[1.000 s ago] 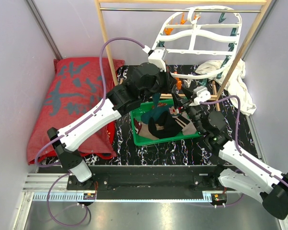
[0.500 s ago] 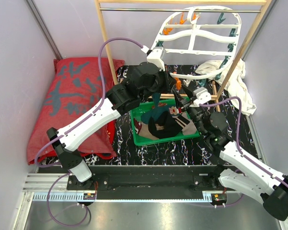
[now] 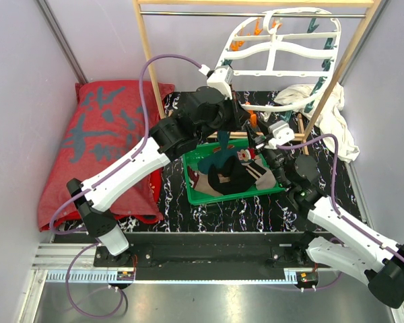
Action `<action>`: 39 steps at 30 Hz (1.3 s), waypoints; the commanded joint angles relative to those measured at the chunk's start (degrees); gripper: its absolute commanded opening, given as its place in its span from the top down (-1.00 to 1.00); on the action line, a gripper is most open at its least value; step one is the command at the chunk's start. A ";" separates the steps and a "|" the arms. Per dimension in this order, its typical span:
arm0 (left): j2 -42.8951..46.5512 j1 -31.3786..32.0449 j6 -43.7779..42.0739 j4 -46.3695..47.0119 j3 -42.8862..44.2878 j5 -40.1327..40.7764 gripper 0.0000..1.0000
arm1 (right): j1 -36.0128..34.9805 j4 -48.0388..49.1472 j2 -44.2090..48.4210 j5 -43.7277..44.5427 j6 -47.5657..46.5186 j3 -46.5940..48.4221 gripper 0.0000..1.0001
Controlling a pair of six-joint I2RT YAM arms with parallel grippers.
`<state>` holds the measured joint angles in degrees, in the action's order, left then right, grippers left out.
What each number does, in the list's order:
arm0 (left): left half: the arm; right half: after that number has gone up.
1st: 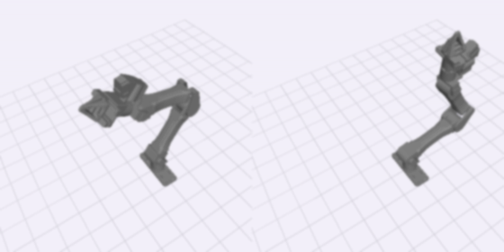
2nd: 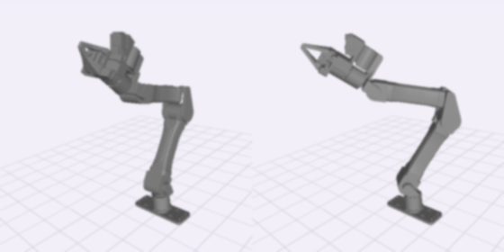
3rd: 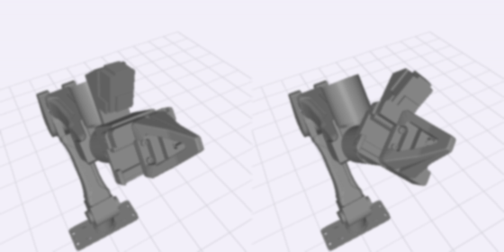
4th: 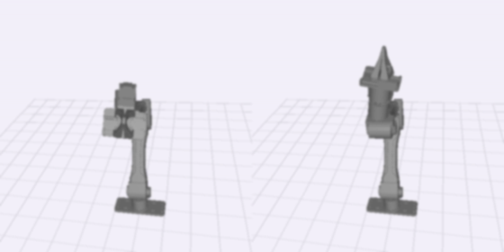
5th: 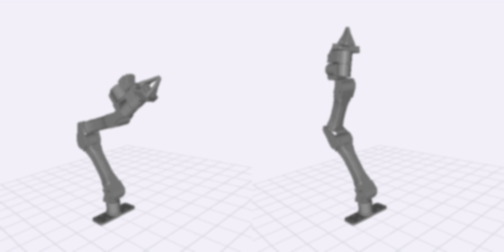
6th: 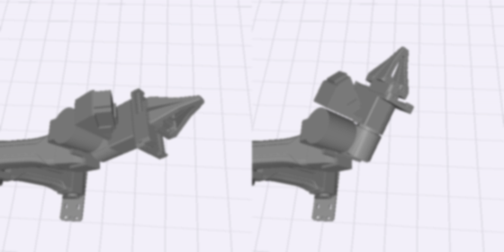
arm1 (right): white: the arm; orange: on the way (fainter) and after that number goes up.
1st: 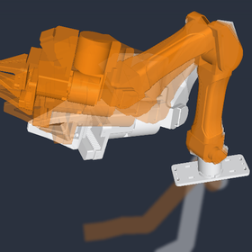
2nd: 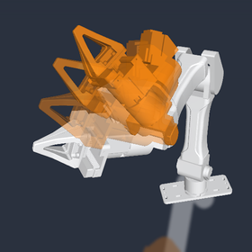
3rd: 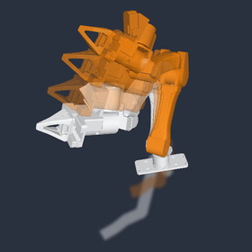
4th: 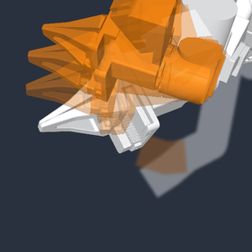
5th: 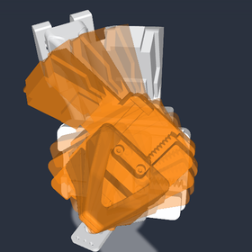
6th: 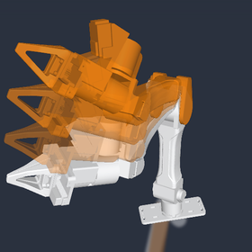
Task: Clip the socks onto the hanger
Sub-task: Open the clamp at the hanger.
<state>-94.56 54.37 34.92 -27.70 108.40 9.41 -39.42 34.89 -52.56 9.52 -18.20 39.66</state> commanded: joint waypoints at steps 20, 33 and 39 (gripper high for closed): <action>6.66 -2.16 1.03 10.19 -6.61 -6.42 0.21 | 0.04 -10.11 -0.88 -4.78 0.00 7.97 1.00; 17.48 -2.60 -2.74 29.62 -27.18 -7.99 -0.50 | 0.13 -13.97 -1.67 -3.10 2.99 10.79 1.00; 15.03 -2.60 -4.59 31.83 -24.65 -9.68 -0.59 | 0.04 -14.15 -1.76 -3.10 3.69 10.79 1.00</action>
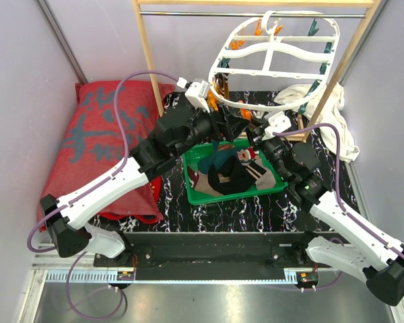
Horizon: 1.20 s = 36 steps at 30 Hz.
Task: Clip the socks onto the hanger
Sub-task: Open the clamp at the hanger.
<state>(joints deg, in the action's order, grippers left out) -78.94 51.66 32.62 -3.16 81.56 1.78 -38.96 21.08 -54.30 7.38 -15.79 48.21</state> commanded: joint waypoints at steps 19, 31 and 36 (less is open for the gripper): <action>-6.67 -1.12 1.04 9.92 5.98 1.74 -0.03 | -0.41 -0.34 -0.98 -2.19 3.13 2.16 0.99; -6.67 -1.03 -0.98 11.51 5.80 1.82 0.72 | -0.42 -0.95 -0.54 -1.49 5.85 0.75 0.86; -6.84 -1.03 -1.94 9.76 5.98 2.17 1.00 | -0.33 -3.58 1.30 0.79 8.23 -0.48 0.24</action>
<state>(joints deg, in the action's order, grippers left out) -85.69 50.92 32.80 3.11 84.53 2.76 -38.94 20.58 -55.22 7.03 -10.96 48.58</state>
